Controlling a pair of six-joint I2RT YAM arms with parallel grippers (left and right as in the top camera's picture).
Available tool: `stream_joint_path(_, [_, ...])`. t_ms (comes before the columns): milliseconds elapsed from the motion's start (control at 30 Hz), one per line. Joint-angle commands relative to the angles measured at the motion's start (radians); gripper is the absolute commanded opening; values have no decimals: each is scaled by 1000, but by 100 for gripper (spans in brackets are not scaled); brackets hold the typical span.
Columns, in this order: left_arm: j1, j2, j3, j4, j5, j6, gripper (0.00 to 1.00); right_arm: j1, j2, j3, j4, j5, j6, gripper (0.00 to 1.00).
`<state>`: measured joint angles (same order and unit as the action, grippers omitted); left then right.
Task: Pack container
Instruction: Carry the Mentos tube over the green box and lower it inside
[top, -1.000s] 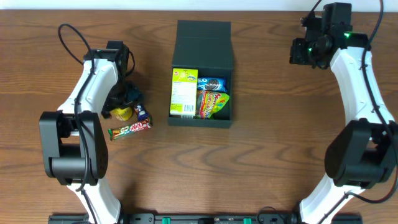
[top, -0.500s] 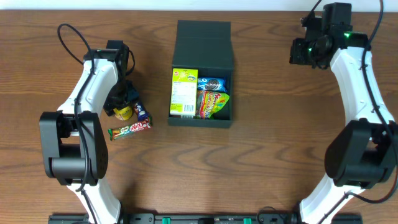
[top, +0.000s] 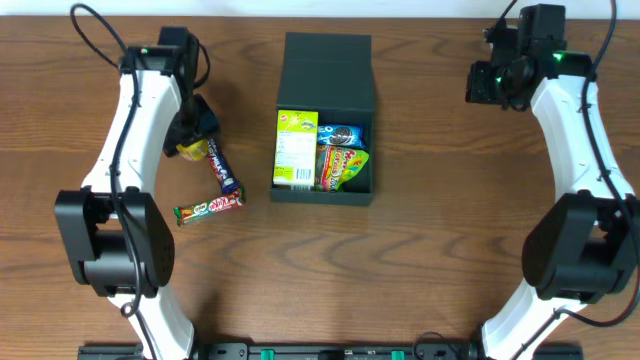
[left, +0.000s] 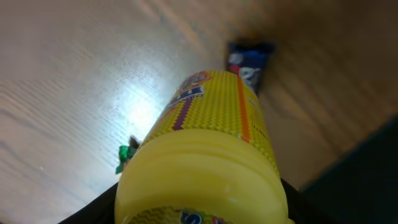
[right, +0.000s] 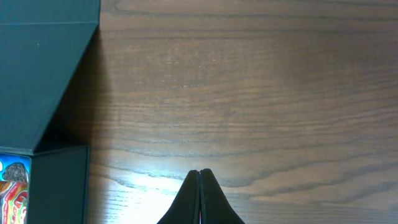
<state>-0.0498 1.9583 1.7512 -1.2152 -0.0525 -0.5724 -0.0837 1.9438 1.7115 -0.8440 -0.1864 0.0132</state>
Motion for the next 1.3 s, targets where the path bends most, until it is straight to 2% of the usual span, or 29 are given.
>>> stream_joint_path(0, [-43,2,85,-20,0,49,38,-7,5,-6,1,-1,-8,2])
stream_joint_path(167, [-186,2,232,-64,-3,102,28,-42,5,-6,-2,3,-19,2])
stream_joint_path(267, [-288,2,314,-39,3,101,22,-64,5,-6,-5,4,-39,2])
stream_joint_path(467, [-462,4,325,16,61,103,20,-112,5,-6,-21,6,-56,2])
stream_joint_path(567, [-508,4,325,7,97,68,9,-128,5,-6,-24,6,-56,1])
stream_joint_path(600, [-513,4,325,-2,124,23,5,-132,5,-6,-24,5,-56,2])
stream_joint_path(833, [-476,5,326,-74,373,-79,5,-138,5,-6,-32,2,-55,2])
stream_joint_path(1100, [-465,42,346,-193,366,-76,5,-138,5,-6,-37,-5,-55,2])
stream_joint_path(1267, [-465,169,528,-323,311,-21,5,-138,5,-6,-39,-5,-55,2])
